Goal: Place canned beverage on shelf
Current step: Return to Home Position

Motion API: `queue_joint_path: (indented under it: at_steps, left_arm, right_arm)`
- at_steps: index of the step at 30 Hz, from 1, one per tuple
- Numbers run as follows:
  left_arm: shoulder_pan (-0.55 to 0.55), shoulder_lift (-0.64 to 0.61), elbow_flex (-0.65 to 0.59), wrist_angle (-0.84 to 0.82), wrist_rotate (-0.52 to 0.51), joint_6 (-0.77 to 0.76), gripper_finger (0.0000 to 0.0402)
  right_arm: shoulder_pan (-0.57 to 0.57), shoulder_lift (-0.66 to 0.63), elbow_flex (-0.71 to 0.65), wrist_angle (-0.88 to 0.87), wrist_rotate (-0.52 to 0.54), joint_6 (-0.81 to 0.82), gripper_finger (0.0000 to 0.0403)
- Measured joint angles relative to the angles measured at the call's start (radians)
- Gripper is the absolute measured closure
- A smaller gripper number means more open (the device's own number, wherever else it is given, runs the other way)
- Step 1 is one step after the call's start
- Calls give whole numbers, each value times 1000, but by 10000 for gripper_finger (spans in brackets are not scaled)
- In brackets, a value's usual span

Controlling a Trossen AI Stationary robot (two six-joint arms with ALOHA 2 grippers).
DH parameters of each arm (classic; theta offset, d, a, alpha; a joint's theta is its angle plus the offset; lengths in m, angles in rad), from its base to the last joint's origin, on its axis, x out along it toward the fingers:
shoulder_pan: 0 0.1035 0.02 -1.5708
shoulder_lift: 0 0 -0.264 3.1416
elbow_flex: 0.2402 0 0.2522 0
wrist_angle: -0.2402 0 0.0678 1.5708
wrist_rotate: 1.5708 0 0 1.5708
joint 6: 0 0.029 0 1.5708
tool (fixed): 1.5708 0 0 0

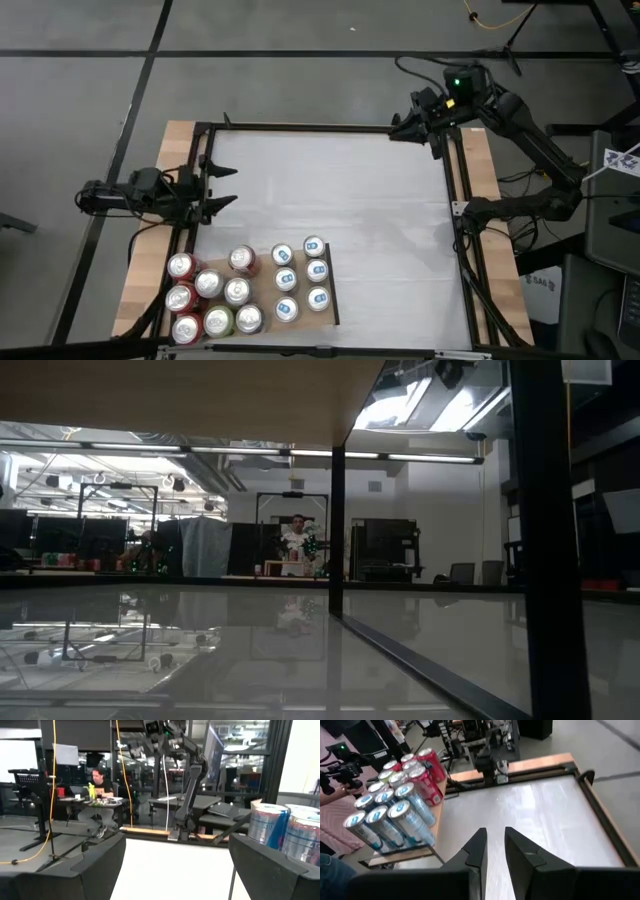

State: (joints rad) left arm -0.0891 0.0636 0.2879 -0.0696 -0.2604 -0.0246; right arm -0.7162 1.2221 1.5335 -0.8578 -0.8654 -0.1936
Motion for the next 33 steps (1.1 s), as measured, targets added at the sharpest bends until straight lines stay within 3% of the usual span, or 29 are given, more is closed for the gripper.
queue_joint_path:
  at_steps: [4,11,19,33]
  left_arm:
    - [0,-62,-44,8,-7,4,54]
    - [26,-60,-123,24,-11,-9,54]
    - [87,-61,-281,211,16,-22,54]
    - [118,-55,-280,103,131,-19,54]
  right_arm:
    - [0,-39,-60,3,4,2,347]
    - [0,-120,-100,48,35,32,347]
    - [2,-203,-100,101,75,38,347]
    - [2,-277,-101,99,221,195,347]
